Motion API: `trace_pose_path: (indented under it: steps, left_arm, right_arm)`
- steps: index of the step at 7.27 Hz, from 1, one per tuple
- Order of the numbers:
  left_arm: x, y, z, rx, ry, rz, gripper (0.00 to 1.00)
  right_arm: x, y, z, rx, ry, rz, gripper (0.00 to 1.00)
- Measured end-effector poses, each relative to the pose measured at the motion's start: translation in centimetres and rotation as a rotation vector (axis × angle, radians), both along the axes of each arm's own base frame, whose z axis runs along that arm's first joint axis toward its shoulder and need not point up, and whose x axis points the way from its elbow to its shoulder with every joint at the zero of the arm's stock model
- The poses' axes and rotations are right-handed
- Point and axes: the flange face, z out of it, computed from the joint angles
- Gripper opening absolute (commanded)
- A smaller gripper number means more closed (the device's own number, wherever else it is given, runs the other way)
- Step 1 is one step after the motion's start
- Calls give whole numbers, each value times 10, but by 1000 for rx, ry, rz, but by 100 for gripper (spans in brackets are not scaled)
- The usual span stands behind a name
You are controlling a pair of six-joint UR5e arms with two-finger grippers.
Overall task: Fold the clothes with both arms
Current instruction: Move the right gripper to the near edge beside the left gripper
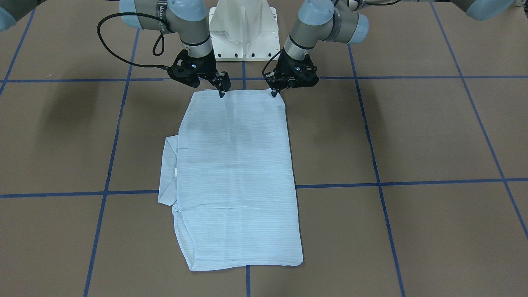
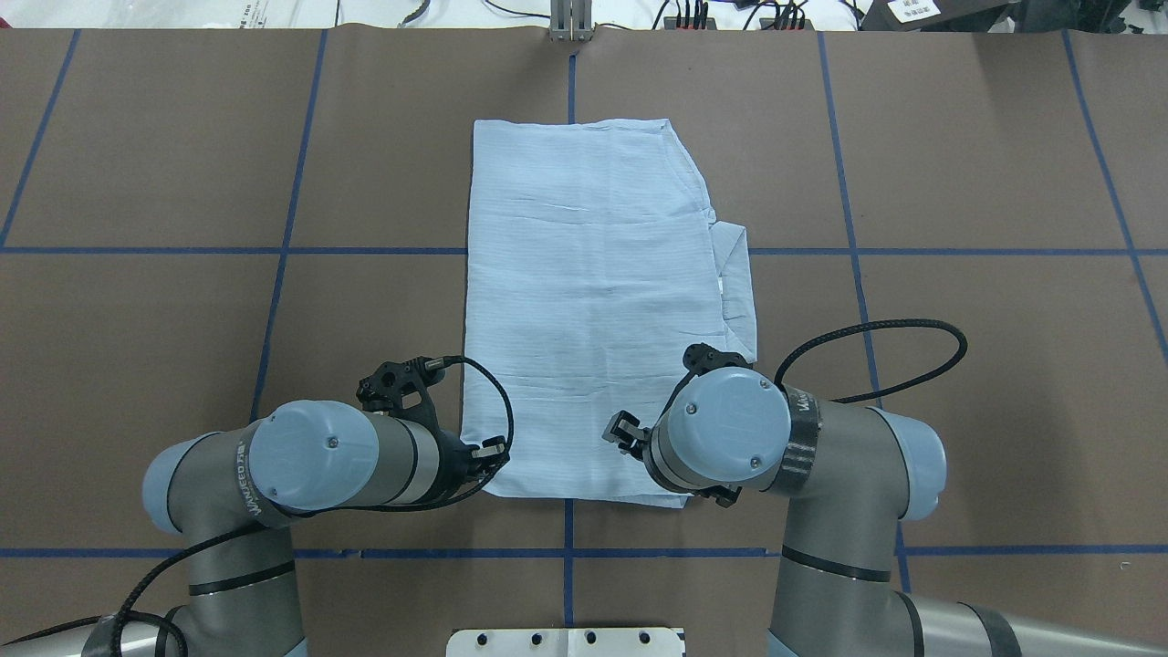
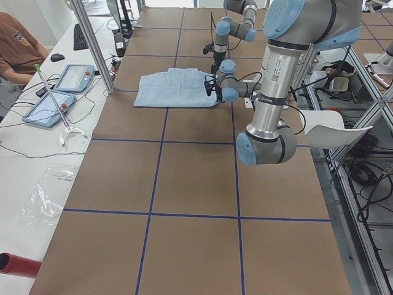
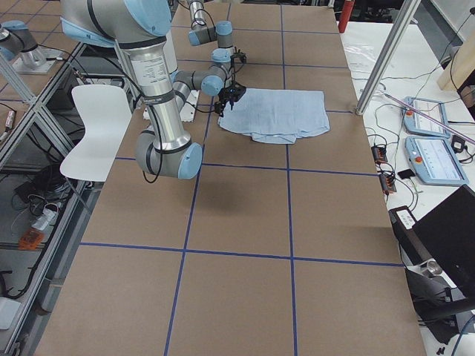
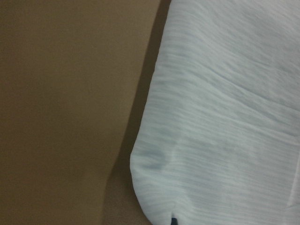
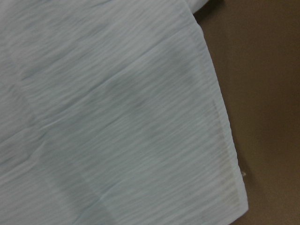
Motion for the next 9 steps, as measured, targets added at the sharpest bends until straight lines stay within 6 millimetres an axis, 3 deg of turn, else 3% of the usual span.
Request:
trace_pose_path:
  steps: [4, 9]
  left_arm:
    - [0, 0, -2, 1, 3, 0, 0]
    - [0, 0, -2, 2, 3, -1, 0]
  right_arm:
    - [-18, 15, 25, -2, 54, -13, 100]
    - [-25, 22, 30, 12, 69, -16, 100]
